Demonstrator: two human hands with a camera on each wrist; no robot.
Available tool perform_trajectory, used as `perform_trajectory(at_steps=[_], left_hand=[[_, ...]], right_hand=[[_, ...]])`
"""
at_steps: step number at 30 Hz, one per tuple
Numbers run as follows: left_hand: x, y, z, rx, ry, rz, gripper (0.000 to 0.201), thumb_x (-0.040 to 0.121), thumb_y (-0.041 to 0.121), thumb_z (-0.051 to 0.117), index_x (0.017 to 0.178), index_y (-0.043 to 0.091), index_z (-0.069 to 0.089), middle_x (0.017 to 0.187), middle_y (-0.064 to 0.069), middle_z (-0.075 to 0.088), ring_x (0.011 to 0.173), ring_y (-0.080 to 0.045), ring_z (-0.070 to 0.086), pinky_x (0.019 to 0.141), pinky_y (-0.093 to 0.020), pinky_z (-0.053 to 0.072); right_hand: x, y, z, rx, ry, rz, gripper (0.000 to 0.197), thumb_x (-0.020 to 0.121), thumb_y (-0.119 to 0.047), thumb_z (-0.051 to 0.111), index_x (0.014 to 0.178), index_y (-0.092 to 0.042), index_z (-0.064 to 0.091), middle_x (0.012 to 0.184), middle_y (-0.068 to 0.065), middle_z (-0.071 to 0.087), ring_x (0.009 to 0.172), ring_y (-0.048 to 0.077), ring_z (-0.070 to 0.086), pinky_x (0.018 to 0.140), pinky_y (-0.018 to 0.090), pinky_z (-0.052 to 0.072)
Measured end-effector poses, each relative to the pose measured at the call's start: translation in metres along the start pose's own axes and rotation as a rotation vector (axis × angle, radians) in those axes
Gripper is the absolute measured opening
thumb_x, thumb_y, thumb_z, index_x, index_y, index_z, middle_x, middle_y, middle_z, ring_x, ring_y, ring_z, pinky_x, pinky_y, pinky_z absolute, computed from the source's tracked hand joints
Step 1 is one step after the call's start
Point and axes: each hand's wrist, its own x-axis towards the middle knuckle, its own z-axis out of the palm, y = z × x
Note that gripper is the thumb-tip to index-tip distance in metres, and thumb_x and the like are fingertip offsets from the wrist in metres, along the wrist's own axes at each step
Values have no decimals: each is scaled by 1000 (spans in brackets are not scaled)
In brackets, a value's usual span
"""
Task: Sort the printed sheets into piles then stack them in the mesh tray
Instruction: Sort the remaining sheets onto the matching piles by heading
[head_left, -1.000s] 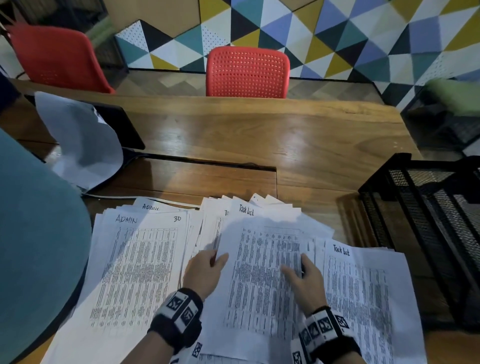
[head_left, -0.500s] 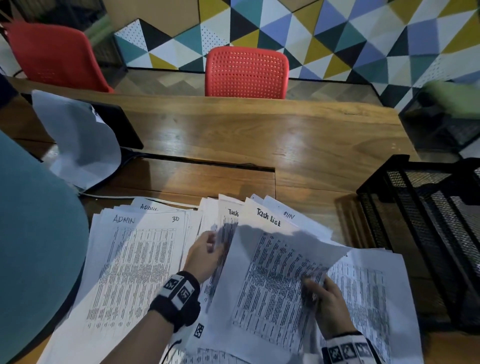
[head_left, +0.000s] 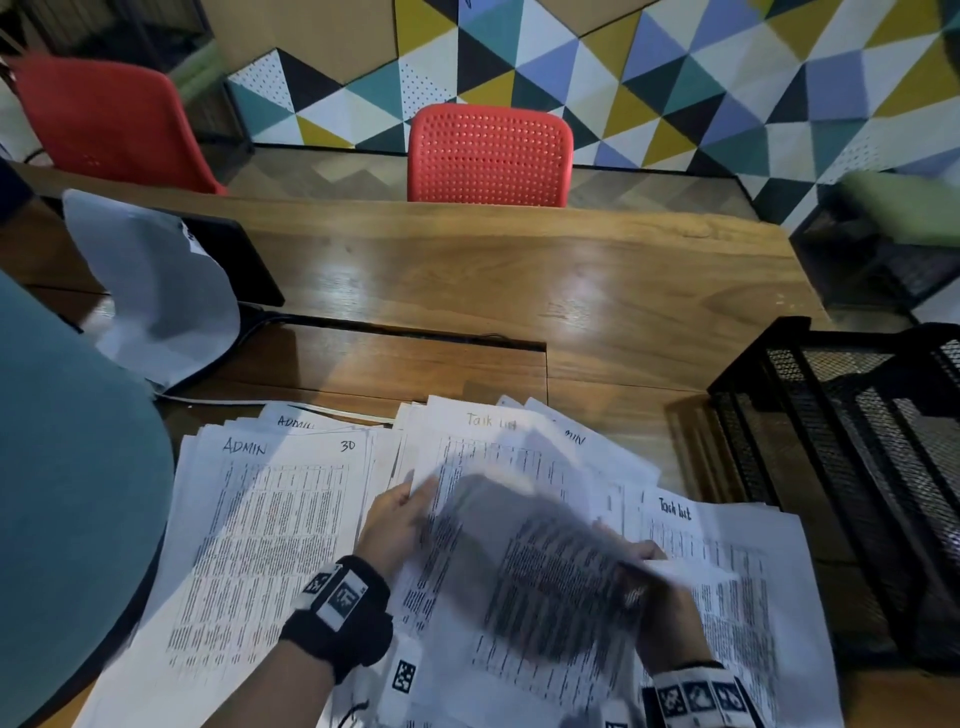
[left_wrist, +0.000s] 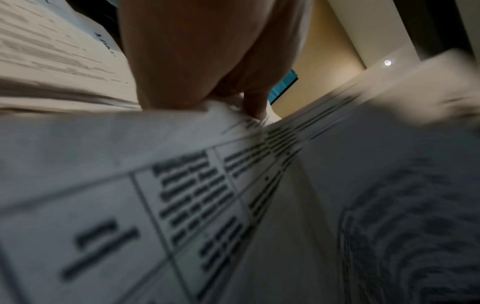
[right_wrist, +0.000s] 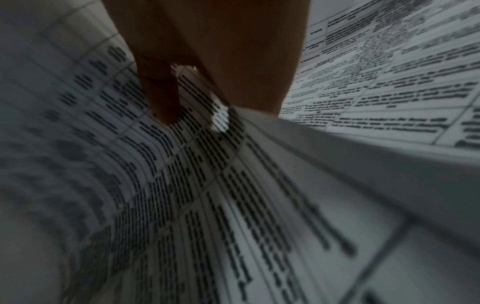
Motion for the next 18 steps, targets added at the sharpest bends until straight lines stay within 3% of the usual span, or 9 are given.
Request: perform_trajectory(at_steps=[2,3,5,7,8,10,13,15,18], left_hand=[[1,-1,-1,22,-27,-3,64,79,67,67,125,23,65,143,3,57,126,-17,59,107,-47,46],[-7,7,3,30,-40,17,49,85,57,67,118,21,69,130,6,67,118,-11,64,99,-36,53],[-12,12,10,48,-84,44,30,90,39,64,104,14,73,102,6,78,103,-11,71,79,-20,55],[-20,17,18,92,-177,26,46,88,46,59,101,5,75,99,0,79,102,-16,72,86,-27,52],[-24,19,20,127,-217,-1,57,89,55,51,100,6,77,103,-2,78,104,-17,71,92,-32,50],[-21,15,21,151,-224,-50,66,94,66,28,102,24,78,119,2,71,113,-17,65,105,-40,43],[-4,6,18,289,123,67,48,101,55,34,122,24,64,138,5,51,123,-14,47,107,-41,35],[8,1,13,442,360,70,36,96,41,55,123,17,55,134,-5,51,119,-21,50,101,-40,44],[16,-8,8,614,442,38,39,88,27,68,118,10,51,119,-10,51,110,-27,51,91,-37,47]], right_hand=[[16,2,-17,132,25,-46,19,93,-7,49,97,1,66,144,32,39,116,40,55,95,55,44],[25,6,-24,141,-31,-101,19,91,-5,51,101,3,65,143,33,40,114,40,57,92,49,49],[25,17,-20,-50,-23,-111,16,85,0,54,82,-7,69,106,28,63,88,38,66,68,35,56],[11,21,-10,-111,-16,20,10,75,-10,66,85,-10,66,89,24,67,84,41,66,65,37,55],[2,18,-6,-122,-46,35,30,67,-15,73,95,-8,65,92,20,70,87,39,66,69,42,54],[-4,16,-1,-118,-80,96,33,61,-9,75,93,-3,67,83,13,73,77,30,66,65,38,51],[1,12,3,-23,-85,107,8,74,1,61,78,1,69,79,15,69,72,27,60,51,30,51],[4,16,0,13,-212,110,24,85,-11,61,97,9,67,101,22,69,84,26,68,65,32,58],[7,19,-6,-146,-64,198,32,71,-33,79,84,-4,76,97,14,72,77,7,71,65,25,57]])
